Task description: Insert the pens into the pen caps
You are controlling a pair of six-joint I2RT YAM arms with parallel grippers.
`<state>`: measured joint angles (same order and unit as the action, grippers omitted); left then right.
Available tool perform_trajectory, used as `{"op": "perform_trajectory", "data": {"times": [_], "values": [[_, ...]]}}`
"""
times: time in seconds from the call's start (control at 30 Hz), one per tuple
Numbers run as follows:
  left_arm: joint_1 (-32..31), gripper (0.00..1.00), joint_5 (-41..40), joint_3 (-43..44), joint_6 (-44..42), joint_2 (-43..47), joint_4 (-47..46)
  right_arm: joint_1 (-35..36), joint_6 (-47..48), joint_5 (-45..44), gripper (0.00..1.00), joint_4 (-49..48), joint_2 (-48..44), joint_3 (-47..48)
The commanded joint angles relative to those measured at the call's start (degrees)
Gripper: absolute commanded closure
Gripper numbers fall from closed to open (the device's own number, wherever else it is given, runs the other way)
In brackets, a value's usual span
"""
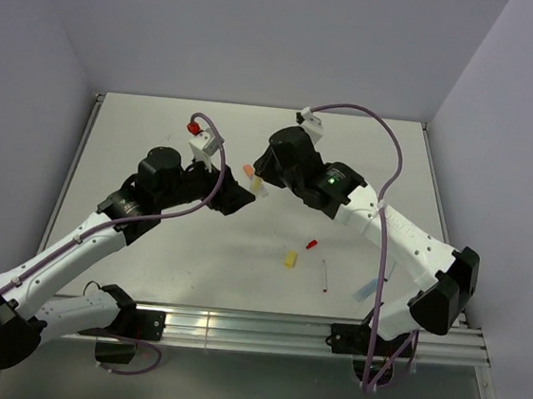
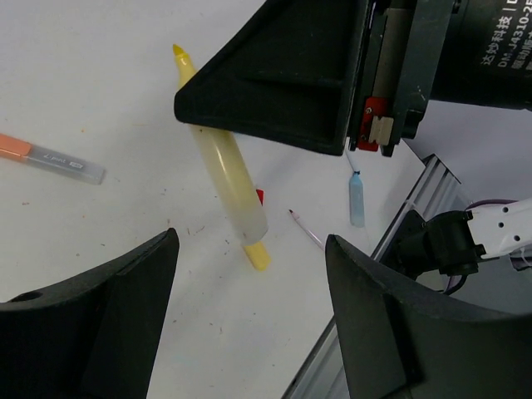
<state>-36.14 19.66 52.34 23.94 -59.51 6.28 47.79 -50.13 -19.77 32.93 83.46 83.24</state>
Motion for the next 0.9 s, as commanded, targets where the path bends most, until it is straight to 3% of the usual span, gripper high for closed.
{"op": "perform_trajectory", "data": {"times": [0.0,0.47,0.87], "values": [[0.5,0.24,1.0,-0.1,0.8,0.2,-2.9,2.2,-0.8,-2.7,1.0,1.1,0.9,5.8],[2.0,0.29,1.6,-0.7,2.9,0.1,-4.0,6.7,-2.7,-1.7,1.0,-1.0,2.0,7.8],[2.7,0.55,4.9,-1.0,4.1,-0.4,-5.4,8.1,-2.9,-2.7,1.0,-4.3,2.5,8.1]]}}
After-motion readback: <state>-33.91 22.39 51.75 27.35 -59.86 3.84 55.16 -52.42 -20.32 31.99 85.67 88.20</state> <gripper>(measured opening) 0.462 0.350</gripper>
